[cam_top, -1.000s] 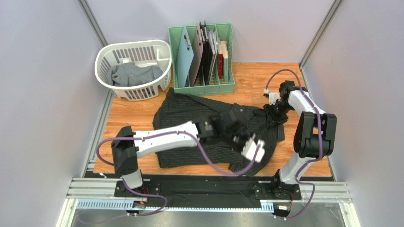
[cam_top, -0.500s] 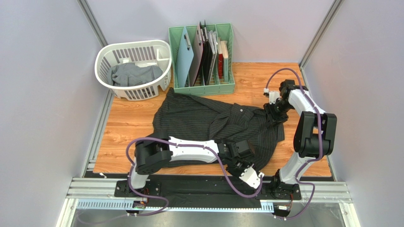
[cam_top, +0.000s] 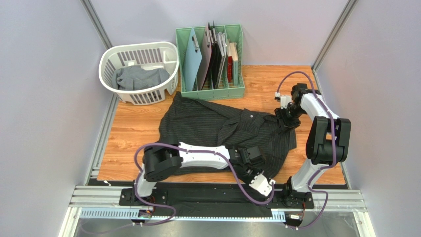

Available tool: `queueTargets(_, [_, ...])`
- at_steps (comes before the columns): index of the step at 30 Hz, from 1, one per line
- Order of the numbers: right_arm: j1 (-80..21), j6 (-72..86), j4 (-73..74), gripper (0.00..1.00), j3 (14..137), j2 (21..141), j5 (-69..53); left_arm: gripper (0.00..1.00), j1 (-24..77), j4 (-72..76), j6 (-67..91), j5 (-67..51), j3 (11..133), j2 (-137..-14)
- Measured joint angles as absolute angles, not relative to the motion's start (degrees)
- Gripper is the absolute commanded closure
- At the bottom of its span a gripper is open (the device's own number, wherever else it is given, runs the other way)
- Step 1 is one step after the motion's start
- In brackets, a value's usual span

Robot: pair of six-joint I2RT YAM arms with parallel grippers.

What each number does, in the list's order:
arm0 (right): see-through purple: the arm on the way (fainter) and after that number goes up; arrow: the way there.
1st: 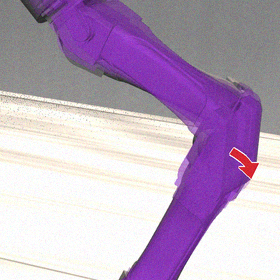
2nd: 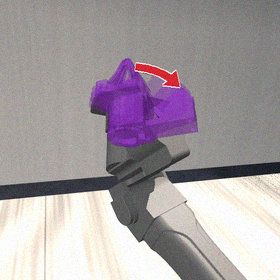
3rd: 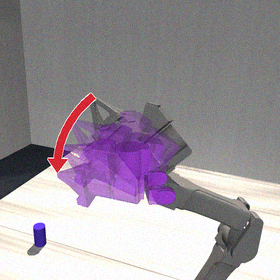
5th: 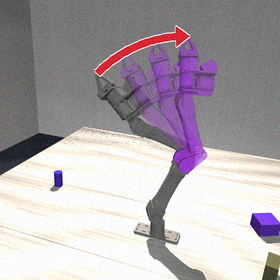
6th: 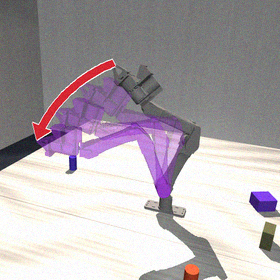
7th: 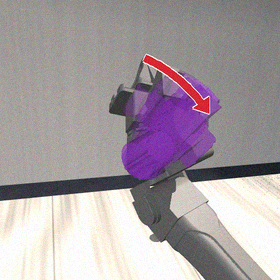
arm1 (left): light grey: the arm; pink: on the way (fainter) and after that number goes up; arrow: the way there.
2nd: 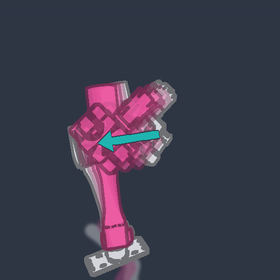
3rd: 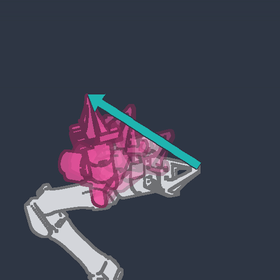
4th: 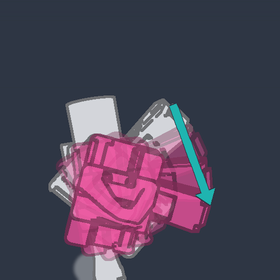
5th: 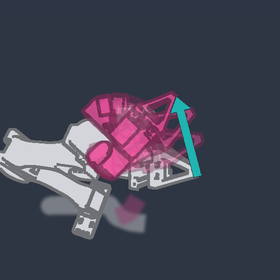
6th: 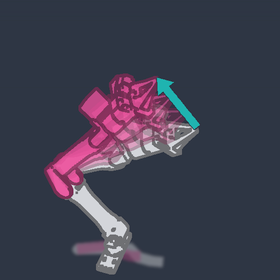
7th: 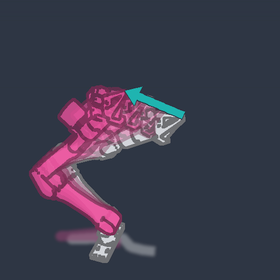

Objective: Fold and stack the long sleeve shirts
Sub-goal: Flatten the shirt out

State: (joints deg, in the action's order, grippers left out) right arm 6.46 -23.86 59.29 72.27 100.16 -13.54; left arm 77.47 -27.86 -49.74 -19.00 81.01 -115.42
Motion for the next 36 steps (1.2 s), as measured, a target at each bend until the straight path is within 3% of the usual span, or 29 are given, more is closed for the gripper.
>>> queueTargets(4, [6.5, -24.0, 59.3, 0.58, 72.3, 100.2, -13.5, 1.0, 75.3, -31.1, -45.9, -24.6, 81.2, -108.1])
queueTargets(8, [6.5, -24.1, 59.3, 0.57, 72.4, 100.2, -13.4, 0.95, 65.8, -32.0, -38.6, -29.0, 89.9, -105.7])
queueTargets(10, [6.5, -24.1, 59.5, 0.57, 72.8, 100.2, -13.3, 0.83, 58.4, -30.9, -33.3, -28.6, 98.1, -110.1])
queueTargets(11, [6.5, -24.1, 59.7, 0.56, 73.2, 100.2, -13.3, 0.67, 55.2, -30.6, -30.8, -28.1, 101.8, -112.7])
queueTargets(12, [6.5, -24.1, 59.8, 0.55, 73.8, 100.2, -13.3, 0.59, 52.1, -30.3, -28.2, -27.7, 105.4, -115.7])
queueTargets(16, [6.5, -24.1, 60.6, 0.54, 76.3, 100.2, -13.1, 0.42, 41.4, -30.0, -20.3, -27.4, 107.7, -123.4])
queueTargets(20, [6.6, -24.3, 61.1, 0.54, 78.1, 100.2, -13.2, 0.41, 38.6, -29.2, -18.4, -27.5, 95.5, -120.6])
queueTargets(25, [6.6, -24.3, 62.2, 0.54, 79.3, 100.1, -14.1, 0.41, 48.9, -27.0, -18.8, -26.7, 82.7, -109.0])
queueTargets(30, [6.6, -24.2, 63.8, 0.54, 79.4, 99.9, -15.7, 0.41, 60.3, -21.7, -18.1, -24.7, 81.2, -103.8])
queueTargets(36, [6.6, -24.2, 66.1, 0.53, 79.4, 97.0, -18.4, 0.4, 60.0, -19.9, -15.4, -22.2, 82.3, -110.2])
